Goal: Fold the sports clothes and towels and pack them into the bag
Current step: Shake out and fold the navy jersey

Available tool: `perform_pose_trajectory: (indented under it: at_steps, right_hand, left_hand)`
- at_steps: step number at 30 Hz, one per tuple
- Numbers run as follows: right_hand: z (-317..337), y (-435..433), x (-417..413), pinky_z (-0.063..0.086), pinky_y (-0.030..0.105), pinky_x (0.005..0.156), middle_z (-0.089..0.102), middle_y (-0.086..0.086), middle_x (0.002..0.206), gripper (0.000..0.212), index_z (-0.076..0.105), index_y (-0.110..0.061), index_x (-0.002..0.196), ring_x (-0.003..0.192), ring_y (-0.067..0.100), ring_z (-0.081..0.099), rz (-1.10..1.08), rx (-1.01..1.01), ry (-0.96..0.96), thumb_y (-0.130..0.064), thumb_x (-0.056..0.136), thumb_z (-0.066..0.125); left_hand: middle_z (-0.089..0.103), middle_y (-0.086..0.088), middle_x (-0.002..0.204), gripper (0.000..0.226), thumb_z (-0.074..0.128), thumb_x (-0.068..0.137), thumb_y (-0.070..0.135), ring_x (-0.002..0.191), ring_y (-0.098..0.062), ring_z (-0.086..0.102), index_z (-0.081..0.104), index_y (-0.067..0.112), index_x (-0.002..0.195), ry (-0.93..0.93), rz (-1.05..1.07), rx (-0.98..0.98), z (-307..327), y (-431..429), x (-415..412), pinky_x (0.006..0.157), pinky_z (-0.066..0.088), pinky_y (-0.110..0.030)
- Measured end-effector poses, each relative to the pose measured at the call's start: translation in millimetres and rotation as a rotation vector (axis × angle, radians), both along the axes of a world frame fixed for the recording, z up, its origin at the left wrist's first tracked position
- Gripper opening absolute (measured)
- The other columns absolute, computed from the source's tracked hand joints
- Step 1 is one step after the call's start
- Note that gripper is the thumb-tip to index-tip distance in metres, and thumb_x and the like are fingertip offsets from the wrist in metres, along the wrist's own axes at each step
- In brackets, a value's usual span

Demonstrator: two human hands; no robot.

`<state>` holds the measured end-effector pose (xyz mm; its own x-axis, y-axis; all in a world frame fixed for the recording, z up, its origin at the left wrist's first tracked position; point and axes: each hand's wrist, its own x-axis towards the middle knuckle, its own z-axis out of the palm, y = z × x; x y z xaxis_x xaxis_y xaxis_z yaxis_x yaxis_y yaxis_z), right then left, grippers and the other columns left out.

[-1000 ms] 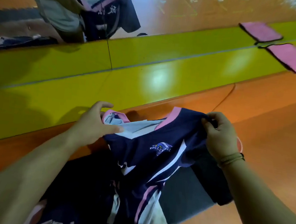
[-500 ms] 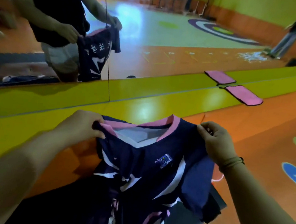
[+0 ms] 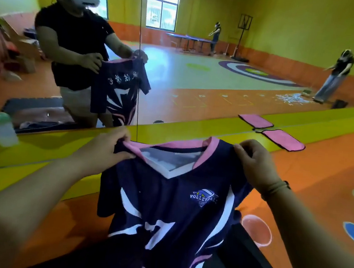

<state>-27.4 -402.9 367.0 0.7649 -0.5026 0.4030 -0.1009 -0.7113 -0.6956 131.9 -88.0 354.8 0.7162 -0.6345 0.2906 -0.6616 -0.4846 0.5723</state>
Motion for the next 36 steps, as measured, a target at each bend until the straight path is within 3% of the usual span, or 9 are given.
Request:
perform_pose_trajectory:
  at_steps: [3,5,10,13,17,21,27,31,36]
  right_hand:
    - [17,4,-3,0.043,0.025,0.064,0.061,-0.007,0.072,0.014,0.063,-0.017,0.077,0.068,0.008,0.056,0.081,-0.014,0.028,-0.027,0.081,0.072]
    - [26,6,-5,0.042,0.019,0.061,0.061,-0.008,0.069,0.015,0.062,-0.022,0.070,0.064,0.001,0.056,0.086,-0.033,-0.005,-0.024,0.079,0.074]
    - [38,8,-4,0.042,0.034,0.068,0.058,0.004,0.071,0.012,0.060,-0.013,0.079,0.069,0.018,0.052,0.004,0.011,-0.151,-0.018,0.082,0.071]
    - [42,12,-4,0.043,0.033,0.068,0.058,0.009,0.075,0.012,0.060,-0.009,0.081,0.071,0.020,0.052,0.029,0.033,-0.177,-0.016,0.083,0.069]
    - [48,18,-4,0.043,0.027,0.065,0.058,0.002,0.073,0.010,0.060,-0.010,0.082,0.070,0.017,0.053,0.062,0.064,-0.187,-0.013,0.082,0.069]
    - [53,21,-6,0.048,0.027,0.076,0.065,-0.001,0.088,0.017,0.065,-0.016,0.094,0.081,0.013,0.060,0.119,0.044,-0.061,-0.014,0.079,0.073]
    - [59,25,-6,0.051,0.036,0.069,0.071,0.008,0.082,0.021,0.072,-0.011,0.085,0.075,0.021,0.065,0.204,0.032,0.073,-0.029,0.087,0.063]
    - [67,22,-5,0.045,0.033,0.067,0.063,0.008,0.072,0.015,0.067,-0.016,0.071,0.071,0.020,0.058,0.256,0.252,-0.098,-0.013,0.086,0.065]
    - [74,17,-5,0.045,0.034,0.067,0.064,-0.006,0.069,0.031,0.067,-0.030,0.071,0.071,0.017,0.058,0.312,0.238,-0.286,-0.005,0.088,0.061]
  left_hand:
    - [0.062,0.005,0.099,0.037,0.077,0.077,0.025,0.092,-0.009,0.057,0.045,0.033,0.094,0.040,0.007,-0.116,21,1,-6,0.079,0.044,-0.021]
    - [0.064,0.009,0.100,0.038,0.081,0.072,0.025,0.091,-0.001,0.057,0.055,0.029,0.099,0.020,0.030,-0.138,35,1,-12,0.071,0.040,-0.005]
    - [0.068,0.012,0.086,0.024,0.079,0.070,0.034,0.082,-0.001,0.062,0.066,0.031,0.090,0.088,0.002,-0.163,63,11,-26,0.074,0.048,-0.023]
    - [0.069,0.009,0.083,0.007,0.073,0.078,0.031,0.076,-0.006,0.063,0.068,0.027,0.081,0.108,-0.034,-0.225,72,13,-28,0.071,0.047,-0.026]
    - [0.067,-0.002,0.077,0.010,0.071,0.080,0.031,0.074,-0.020,0.063,0.069,0.021,0.076,0.053,0.036,-0.323,70,14,-23,0.069,0.049,-0.036]
    - [0.062,-0.008,0.077,0.020,0.066,0.079,0.038,0.077,-0.028,0.057,0.066,0.018,0.078,-0.027,0.076,-0.407,59,18,-15,0.067,0.044,-0.035]
    - [0.064,-0.008,0.084,0.005,0.066,0.083,0.025,0.080,-0.021,0.059,0.067,0.020,0.082,-0.084,0.090,-0.494,67,21,-7,0.065,0.043,-0.021]
    - [0.067,0.009,0.087,0.012,0.065,0.072,0.036,0.076,-0.004,0.061,0.069,0.046,0.078,-0.077,0.008,-0.513,82,27,-6,0.070,0.047,-0.018]
    - [0.071,0.006,0.081,0.011,0.067,0.078,0.016,0.074,-0.004,0.062,0.072,0.026,0.077,0.027,-0.066,-0.592,92,29,-5,0.070,0.050,-0.015]
